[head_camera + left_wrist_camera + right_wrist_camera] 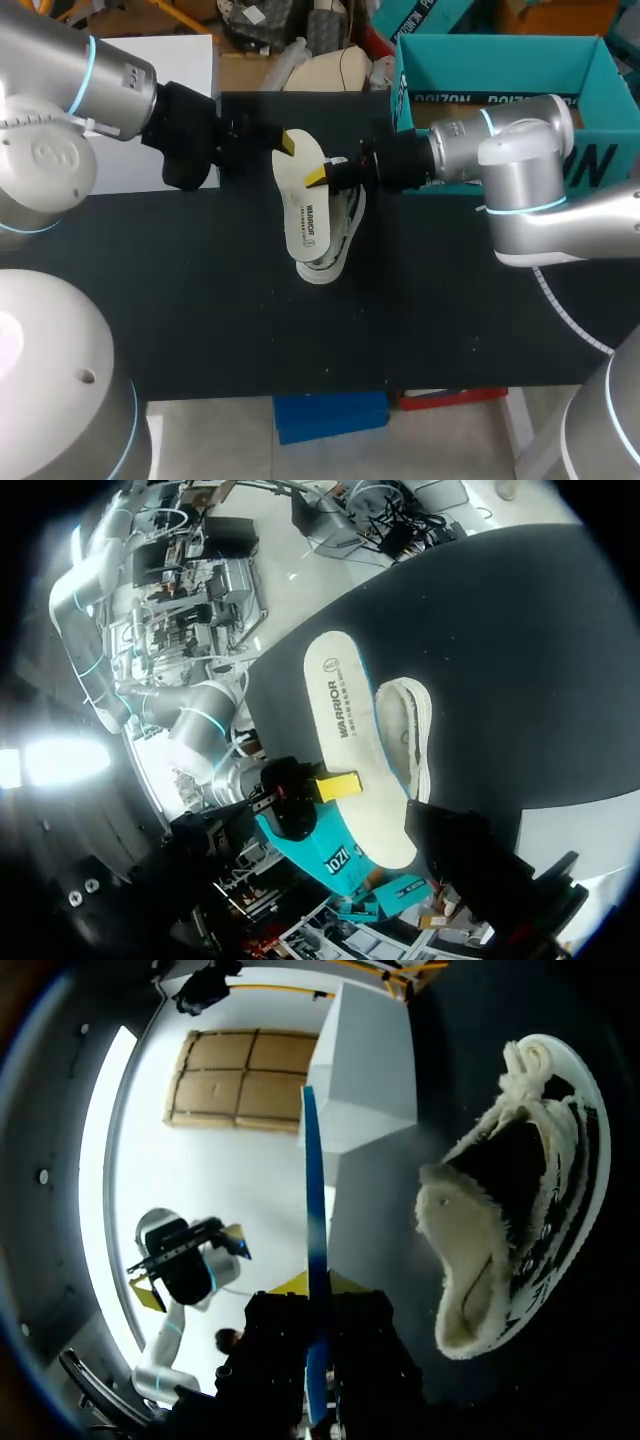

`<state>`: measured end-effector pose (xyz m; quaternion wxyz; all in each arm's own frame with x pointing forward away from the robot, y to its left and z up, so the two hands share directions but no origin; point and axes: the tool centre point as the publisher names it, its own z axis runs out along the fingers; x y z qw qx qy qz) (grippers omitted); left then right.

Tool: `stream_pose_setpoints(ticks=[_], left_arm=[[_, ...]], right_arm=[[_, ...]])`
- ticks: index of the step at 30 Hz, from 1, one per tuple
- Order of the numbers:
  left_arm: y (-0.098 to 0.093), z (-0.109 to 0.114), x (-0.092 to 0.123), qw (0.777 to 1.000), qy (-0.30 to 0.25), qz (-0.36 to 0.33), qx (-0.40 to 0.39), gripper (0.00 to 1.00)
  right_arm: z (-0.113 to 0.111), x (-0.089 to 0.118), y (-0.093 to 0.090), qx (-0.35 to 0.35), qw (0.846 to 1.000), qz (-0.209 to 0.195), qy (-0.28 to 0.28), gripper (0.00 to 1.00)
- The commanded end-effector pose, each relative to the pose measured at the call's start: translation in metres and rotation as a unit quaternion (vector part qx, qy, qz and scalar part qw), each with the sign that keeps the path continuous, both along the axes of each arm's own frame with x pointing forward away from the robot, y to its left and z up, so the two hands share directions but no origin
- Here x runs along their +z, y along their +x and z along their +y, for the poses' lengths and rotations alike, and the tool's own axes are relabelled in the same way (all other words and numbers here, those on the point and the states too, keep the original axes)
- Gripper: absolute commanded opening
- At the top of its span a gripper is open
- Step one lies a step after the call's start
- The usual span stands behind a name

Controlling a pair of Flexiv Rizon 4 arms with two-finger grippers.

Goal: Take the shoe out of the shoebox, open the shoe tongue, remove and reinsert the insole, then place the shoe into the shoebox

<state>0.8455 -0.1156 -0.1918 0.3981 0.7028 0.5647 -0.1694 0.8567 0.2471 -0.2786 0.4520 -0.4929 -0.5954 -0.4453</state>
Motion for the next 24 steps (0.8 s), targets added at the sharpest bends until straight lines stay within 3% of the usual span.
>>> stream_pose_setpoints(ticks=[1,5,7,9,11,16,24], left_arm=[[-0.002,-0.001,0.001,1.000,0.015,-0.002,0.007,1.00],[-0.002,-0.001,0.001,1.000,0.015,-0.002,0.007,1.00],[-0.003,-0.008,0.007,0.999,0.009,0.033,-0.003,1.00],[-0.003,-0.018,0.013,0.997,0.060,0.053,0.006,1.00],[-0.003,-0.025,0.025,0.994,0.064,0.089,-0.016,1.00],[-0.006,-0.036,0.043,0.987,0.142,0.073,0.002,1.00],[-0.018,-0.039,0.054,0.978,0.182,0.102,0.019,1.00]], right_arm=[[0.001,0.000,0.000,0.000,1.000,0.000,-0.001,0.00],[0.001,0.000,0.000,0.000,1.000,0.000,-0.001,0.00],[0.001,0.000,0.000,0.000,1.000,0.000,-0.001,0.00],[0.001,0.000,0.000,0.000,1.000,0.000,-0.001,0.00],[0.001,0.000,0.000,0.000,1.000,0.000,-0.001,0.00],[0.001,0.000,0.000,0.000,1.000,0.000,-0.001,0.00],[0.001,0.000,0.000,0.000,1.000,0.000,-0.001,0.00]])
